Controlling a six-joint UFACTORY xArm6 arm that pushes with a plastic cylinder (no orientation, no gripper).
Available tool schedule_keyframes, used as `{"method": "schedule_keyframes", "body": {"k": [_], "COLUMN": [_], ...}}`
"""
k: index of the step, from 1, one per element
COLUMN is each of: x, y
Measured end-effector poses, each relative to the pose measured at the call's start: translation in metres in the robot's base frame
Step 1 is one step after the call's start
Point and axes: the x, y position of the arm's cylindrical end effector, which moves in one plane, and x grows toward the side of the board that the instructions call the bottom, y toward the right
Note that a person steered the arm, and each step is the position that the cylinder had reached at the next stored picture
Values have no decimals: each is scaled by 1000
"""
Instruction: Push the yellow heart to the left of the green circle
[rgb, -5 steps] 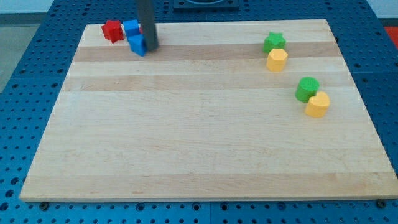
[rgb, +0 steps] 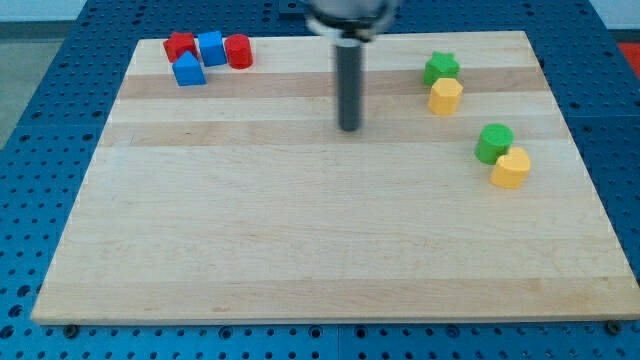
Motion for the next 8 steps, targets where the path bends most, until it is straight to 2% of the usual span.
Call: {"method": "schedule_keyframes", "body": {"k": [1,2,3,4,5,6,7,8], "x": [-4,-26,-75,-90,-68,-88,-104,-100], "y": [69,104,122,127,125,103,151,156]}}
